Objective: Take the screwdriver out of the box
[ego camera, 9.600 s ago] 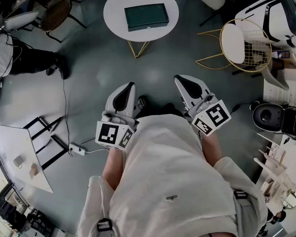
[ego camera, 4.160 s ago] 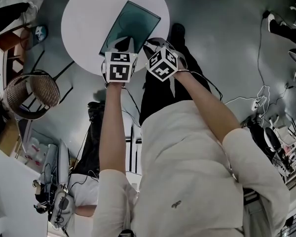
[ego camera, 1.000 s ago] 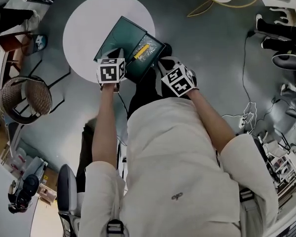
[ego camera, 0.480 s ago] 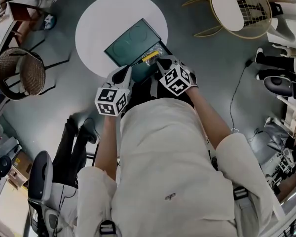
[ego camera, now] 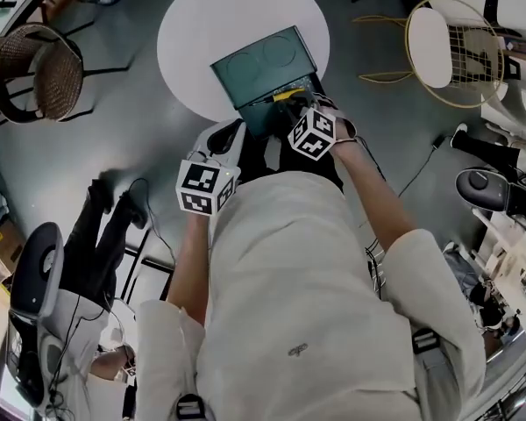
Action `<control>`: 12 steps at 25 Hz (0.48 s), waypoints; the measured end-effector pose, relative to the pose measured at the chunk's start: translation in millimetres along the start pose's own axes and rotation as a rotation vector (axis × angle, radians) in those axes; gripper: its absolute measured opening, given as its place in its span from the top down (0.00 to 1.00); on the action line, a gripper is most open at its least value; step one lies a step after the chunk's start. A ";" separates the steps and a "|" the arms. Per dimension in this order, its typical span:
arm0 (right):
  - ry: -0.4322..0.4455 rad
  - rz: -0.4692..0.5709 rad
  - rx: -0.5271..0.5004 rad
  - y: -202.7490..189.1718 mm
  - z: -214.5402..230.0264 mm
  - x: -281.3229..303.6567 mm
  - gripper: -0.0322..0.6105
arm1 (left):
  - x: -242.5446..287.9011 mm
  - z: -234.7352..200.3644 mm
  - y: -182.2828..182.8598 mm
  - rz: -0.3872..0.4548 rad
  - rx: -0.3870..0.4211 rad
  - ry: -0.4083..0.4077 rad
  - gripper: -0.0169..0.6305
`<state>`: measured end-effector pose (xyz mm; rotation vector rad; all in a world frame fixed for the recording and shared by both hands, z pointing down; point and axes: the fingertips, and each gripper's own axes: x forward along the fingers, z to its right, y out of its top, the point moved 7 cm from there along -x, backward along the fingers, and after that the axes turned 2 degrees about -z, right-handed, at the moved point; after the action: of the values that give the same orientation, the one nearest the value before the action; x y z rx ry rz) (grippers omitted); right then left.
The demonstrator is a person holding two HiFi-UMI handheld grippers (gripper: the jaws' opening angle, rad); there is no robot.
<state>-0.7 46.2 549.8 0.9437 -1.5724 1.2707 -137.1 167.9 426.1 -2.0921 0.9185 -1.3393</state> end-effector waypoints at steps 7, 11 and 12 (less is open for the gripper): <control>0.031 -0.085 -0.150 1.7 -0.3 36.3 0.76 | -9.7 -3.5 -18.0 -0.026 -0.024 0.021 0.96; 0.015 -0.110 -0.210 1.1 -1.3 50.6 0.77 | -14.6 -4.2 -24.4 -0.029 -0.022 0.041 0.96; 0.010 -0.112 -0.222 1.5 -1.7 52.5 0.77 | -16.6 -3.8 -25.2 -0.026 -0.025 0.048 0.96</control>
<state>-18.9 46.6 599.1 0.8698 -1.5924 0.9990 -138.5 196.7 435.6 -2.1062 0.9354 -1.4033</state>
